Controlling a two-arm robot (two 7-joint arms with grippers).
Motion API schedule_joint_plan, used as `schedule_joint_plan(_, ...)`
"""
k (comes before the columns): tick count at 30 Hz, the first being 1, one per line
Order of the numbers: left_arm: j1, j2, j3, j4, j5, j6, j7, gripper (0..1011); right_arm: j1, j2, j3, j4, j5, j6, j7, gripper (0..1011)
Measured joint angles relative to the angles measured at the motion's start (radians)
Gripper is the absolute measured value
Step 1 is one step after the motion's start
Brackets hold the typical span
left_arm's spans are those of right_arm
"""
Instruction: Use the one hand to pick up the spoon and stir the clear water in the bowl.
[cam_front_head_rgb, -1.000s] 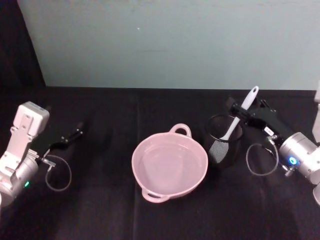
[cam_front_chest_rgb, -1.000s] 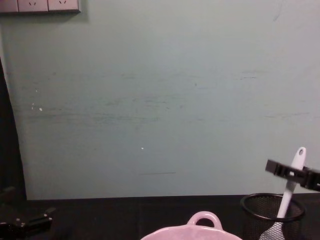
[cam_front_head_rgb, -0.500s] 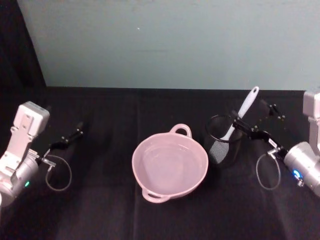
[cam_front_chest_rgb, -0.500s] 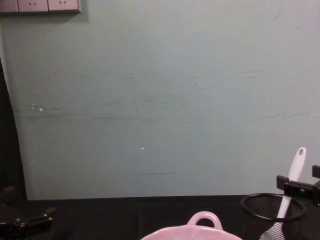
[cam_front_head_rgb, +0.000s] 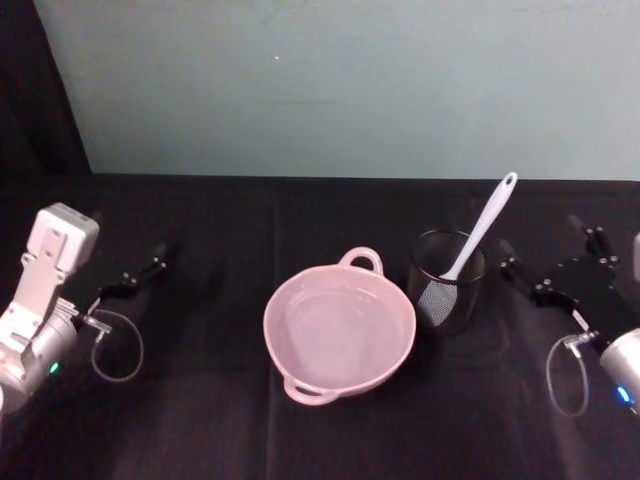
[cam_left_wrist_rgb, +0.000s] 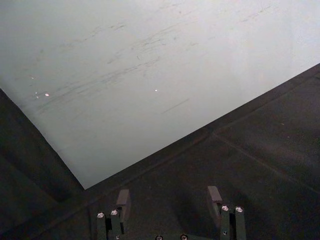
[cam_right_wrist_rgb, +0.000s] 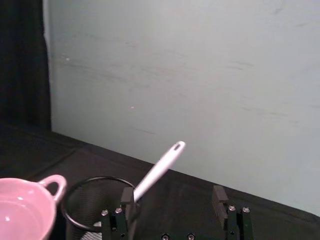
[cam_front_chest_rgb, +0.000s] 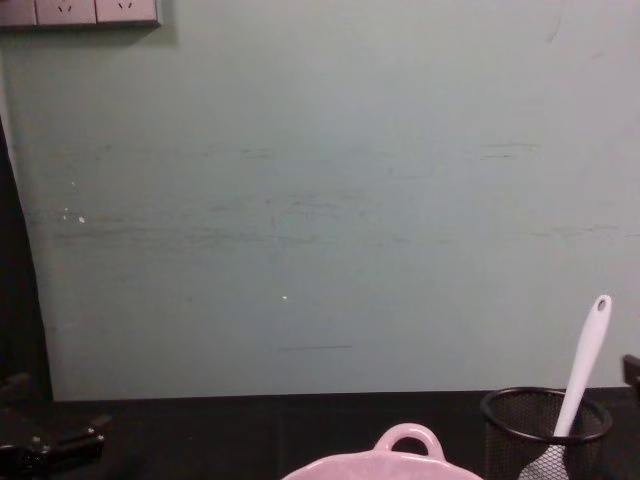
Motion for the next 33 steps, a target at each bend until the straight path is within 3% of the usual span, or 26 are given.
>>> schedule_joint_plan(11, 0.0, 0.0, 0.0, 0.0, 0.0, 0.0, 0.0, 1005, -0.022, -0.031, 0.059, 0.052, 0.036, -0.03, 0.009, 1002)
schedule_joint_plan(14, 0.0, 0.0, 0.0, 0.0, 0.0, 0.0, 0.0, 1005, -0.011, -0.05, 0.073, 0.071, 0.072, -0.043, 0.042, 1003)
schedule_joint_plan(33, 0.0, 0.0, 0.0, 0.0, 0.0, 0.0, 0.0, 1005, -0.007, -0.053, 0.073, 0.074, 0.076, -0.045, 0.051, 1003)
